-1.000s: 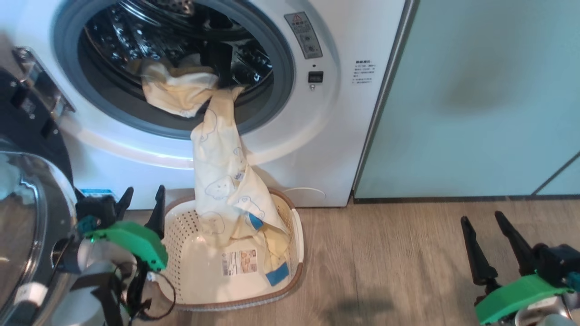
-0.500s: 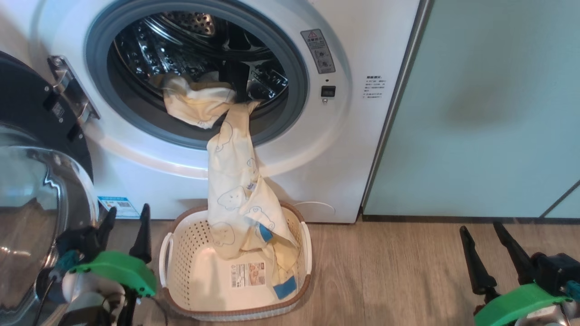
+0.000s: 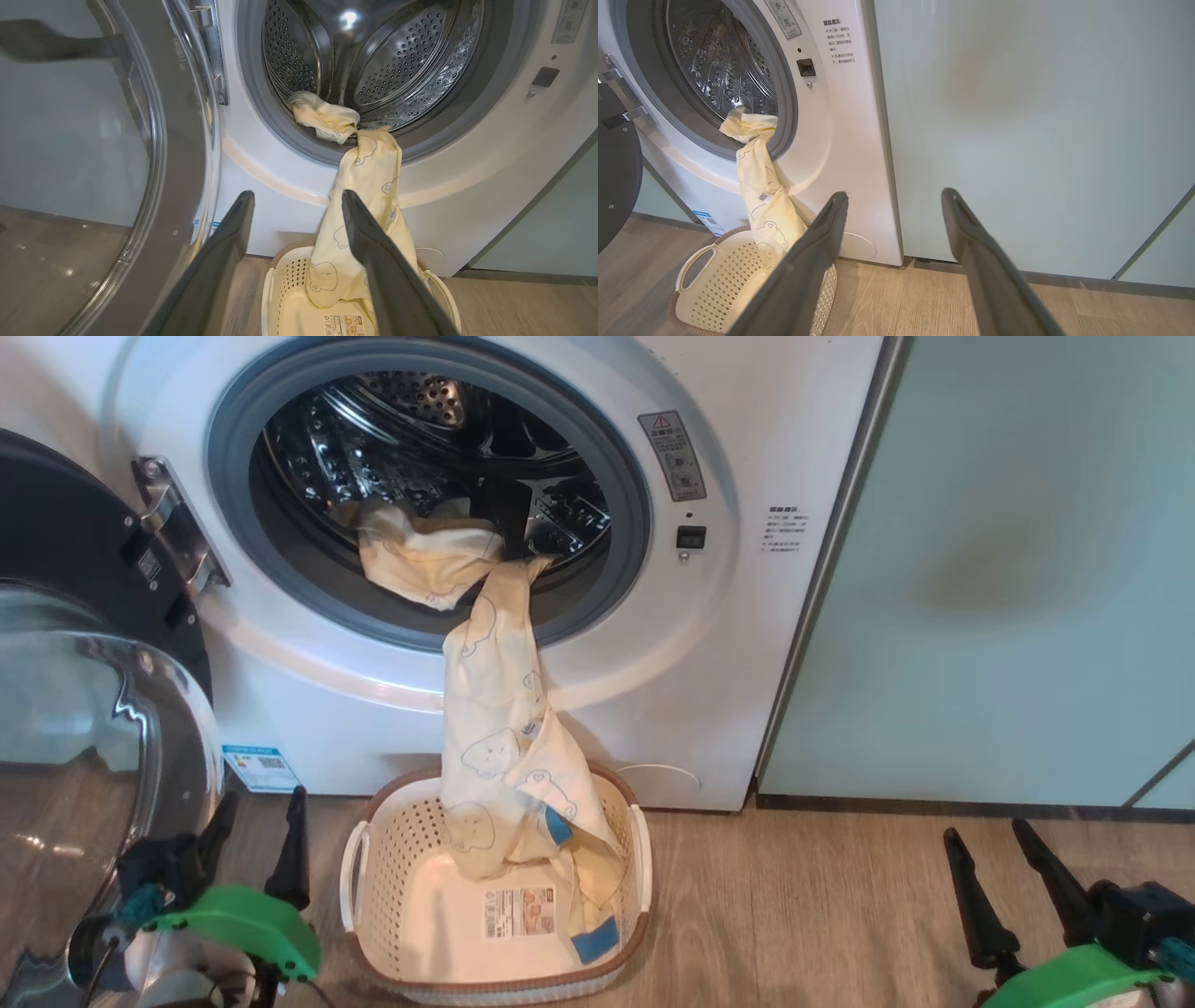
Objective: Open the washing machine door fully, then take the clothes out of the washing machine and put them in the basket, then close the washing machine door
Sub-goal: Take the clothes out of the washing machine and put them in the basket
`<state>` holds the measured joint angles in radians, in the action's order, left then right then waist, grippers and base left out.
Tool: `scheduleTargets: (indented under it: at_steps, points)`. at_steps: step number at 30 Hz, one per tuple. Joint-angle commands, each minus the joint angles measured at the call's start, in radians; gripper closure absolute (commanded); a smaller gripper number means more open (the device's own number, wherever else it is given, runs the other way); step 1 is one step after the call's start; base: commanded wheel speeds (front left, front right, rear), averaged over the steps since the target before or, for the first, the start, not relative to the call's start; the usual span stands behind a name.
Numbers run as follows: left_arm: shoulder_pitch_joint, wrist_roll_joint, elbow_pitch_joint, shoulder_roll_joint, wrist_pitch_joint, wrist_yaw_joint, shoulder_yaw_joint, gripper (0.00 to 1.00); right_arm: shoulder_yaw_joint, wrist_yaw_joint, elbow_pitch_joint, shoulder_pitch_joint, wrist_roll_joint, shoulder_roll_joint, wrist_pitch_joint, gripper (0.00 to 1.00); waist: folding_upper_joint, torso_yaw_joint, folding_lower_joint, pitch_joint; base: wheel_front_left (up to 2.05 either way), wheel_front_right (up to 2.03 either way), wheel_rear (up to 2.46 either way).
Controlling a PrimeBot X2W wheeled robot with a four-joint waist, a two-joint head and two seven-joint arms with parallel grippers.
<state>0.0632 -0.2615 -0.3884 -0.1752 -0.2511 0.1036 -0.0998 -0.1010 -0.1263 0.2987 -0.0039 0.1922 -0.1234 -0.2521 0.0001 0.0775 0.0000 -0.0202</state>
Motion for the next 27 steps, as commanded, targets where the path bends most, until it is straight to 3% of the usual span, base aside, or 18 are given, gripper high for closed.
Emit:
scheduleTargets:
  at_steps: [1,27]
  points:
    - [0.035,0.016,0.036,-0.015,-0.011,0.004,-0.045,0.0,-0.021,-0.004,-0.031,-0.024,-0.002,-0.013,-0.01,0.0,-0.0001,-0.001,0.0,0.003,0.0,0.0,0.0]
    - [0.031,0.067,0.045,0.001,-0.011,0.022,-0.061,0.0,-0.027,-0.004,-0.029,-0.021,0.002,-0.011,-0.01,0.0,-0.0001,0.008,0.0,0.009,0.0,0.0,0.0]
